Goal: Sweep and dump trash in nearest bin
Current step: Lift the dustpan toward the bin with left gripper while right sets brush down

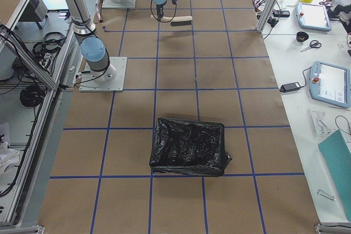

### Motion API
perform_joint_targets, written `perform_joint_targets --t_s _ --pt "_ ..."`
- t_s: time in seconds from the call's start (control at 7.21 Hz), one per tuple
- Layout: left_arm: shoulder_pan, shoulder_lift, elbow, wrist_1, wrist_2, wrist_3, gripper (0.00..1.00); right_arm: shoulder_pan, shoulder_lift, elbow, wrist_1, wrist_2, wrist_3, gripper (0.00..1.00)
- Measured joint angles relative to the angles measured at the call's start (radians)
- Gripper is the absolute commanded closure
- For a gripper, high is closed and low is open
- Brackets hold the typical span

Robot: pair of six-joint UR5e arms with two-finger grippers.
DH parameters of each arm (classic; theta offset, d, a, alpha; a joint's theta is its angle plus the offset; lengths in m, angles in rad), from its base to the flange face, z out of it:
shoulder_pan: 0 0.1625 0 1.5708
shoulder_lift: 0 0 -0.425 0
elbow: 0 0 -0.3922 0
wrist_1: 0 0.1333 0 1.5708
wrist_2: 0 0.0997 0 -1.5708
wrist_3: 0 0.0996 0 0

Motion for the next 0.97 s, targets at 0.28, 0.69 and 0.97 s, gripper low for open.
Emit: perform_joint_targets --t_s 0.28,0.69,0.97 --pt "0.013 0.007 0.056 -0.047 -0.027 -0.015 1.0 0.026 0.008 0.044 -0.037 -0.005 0.038 1.0" --pt "0.05 0.024 0.12 -0.092 -0.041 -0.023 1.0 0.03 0.005 0.085 -0.079 -0.005 0.078 1.0" --pt "0.105 0.052 0.165 -0.14 -0.039 -0.023 1.0 0.032 0.005 0.096 -0.081 0.004 0.107 1.0"
